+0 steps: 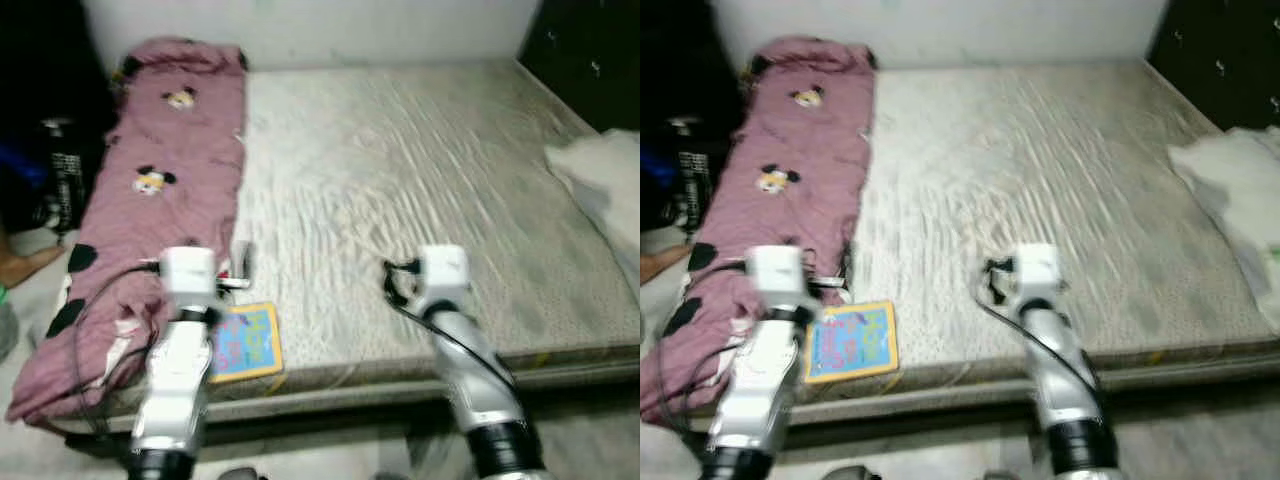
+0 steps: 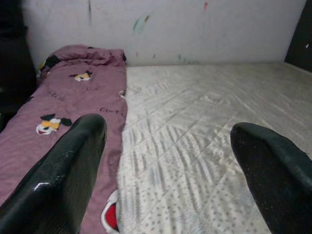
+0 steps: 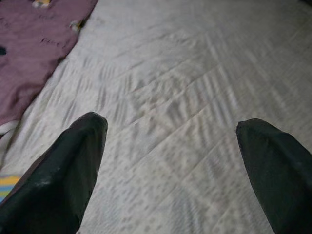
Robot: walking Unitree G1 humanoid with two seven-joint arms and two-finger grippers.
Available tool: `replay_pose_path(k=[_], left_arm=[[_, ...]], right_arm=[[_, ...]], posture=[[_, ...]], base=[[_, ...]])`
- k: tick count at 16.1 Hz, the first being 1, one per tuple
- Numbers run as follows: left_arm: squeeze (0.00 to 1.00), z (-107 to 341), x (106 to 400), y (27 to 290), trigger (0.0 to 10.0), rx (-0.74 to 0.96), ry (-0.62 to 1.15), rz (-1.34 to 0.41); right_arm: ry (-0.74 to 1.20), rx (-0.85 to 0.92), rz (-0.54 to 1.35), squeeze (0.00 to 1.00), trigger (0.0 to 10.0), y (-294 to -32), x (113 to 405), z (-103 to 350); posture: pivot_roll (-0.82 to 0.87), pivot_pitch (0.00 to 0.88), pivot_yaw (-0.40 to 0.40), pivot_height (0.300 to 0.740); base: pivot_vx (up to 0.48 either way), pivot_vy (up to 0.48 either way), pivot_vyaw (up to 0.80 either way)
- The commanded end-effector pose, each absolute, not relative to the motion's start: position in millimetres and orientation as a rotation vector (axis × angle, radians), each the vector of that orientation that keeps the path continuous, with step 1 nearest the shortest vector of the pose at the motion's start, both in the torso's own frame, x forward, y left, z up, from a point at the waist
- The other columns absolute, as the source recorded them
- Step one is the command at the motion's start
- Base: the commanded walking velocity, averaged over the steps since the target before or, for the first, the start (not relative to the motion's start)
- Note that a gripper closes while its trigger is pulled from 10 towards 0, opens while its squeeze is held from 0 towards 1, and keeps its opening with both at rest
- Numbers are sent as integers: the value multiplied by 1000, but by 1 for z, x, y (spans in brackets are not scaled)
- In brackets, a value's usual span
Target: Clean up the room
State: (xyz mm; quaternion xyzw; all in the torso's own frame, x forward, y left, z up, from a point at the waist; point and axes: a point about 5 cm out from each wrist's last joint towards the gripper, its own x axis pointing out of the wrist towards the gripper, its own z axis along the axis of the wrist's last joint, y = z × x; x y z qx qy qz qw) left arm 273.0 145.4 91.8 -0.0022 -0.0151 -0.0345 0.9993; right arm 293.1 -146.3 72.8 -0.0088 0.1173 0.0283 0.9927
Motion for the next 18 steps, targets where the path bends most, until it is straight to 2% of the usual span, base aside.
replay_pose_path(k=[1, 13, 15, 18], left_arm=[[0, 93, 273, 157, 10000, 12, -29, -41], [0, 91, 274, 157, 10000, -1, -14, -12], [0, 90, 274, 157, 10000, -10, -9, -14], [0, 90, 273, 157, 10000, -10, -8, -13]], right_arm=[[220, -4, 83, 0, 10000, -136, 296, 77], [235, -10, 86, 0, 10000, -136, 295, 74], [246, -13, 87, 0, 10000, -136, 294, 73], [255, -15, 85, 0, 10000, -136, 294, 72]], posture=[[17, 0, 1, 740], [19, 0, -3, 740], [18, 0, -4, 740], [17, 0, -3, 740]], base=[[266, 0, 0], [69, 0, 0], [0, 480, 0], [0, 480, -725]])
